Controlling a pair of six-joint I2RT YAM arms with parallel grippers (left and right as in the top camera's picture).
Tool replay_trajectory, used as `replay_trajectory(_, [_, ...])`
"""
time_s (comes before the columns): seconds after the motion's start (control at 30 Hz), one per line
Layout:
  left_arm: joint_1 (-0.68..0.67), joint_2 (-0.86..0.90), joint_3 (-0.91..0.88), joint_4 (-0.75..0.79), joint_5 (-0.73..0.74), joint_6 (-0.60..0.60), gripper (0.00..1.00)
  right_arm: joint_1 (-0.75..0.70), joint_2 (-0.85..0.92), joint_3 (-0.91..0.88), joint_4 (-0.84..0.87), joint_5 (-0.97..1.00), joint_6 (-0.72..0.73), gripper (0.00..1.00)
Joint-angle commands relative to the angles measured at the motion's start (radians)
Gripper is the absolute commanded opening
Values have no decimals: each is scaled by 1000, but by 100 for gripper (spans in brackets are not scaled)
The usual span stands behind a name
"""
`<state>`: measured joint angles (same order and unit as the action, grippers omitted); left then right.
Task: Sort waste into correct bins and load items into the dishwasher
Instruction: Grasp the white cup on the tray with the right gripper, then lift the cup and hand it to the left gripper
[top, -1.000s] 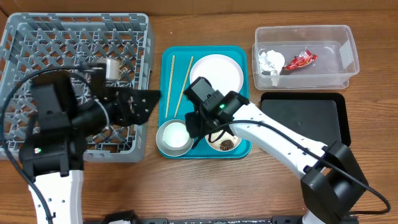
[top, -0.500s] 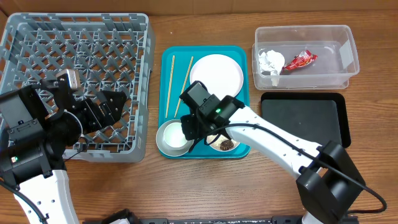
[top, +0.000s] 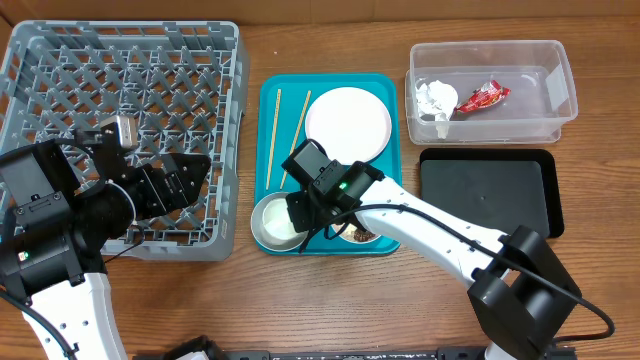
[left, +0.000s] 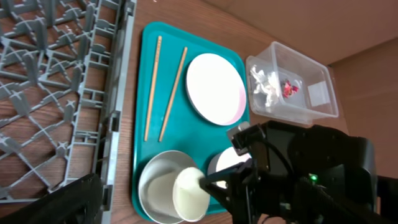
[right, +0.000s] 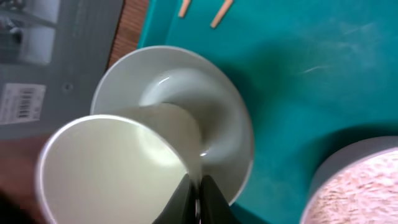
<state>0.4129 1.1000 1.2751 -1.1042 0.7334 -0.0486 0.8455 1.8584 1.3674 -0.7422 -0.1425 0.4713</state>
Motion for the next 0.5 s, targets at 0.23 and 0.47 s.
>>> replay_trajectory(0.23, [6, 5, 17, 1, 154, 71, 100, -55, -87, 62, -55, -27, -5, 4])
replay_trajectory(0.47, [6, 58, 17, 1, 456, 169, 100, -212, -274, 64, -58, -285, -187, 4])
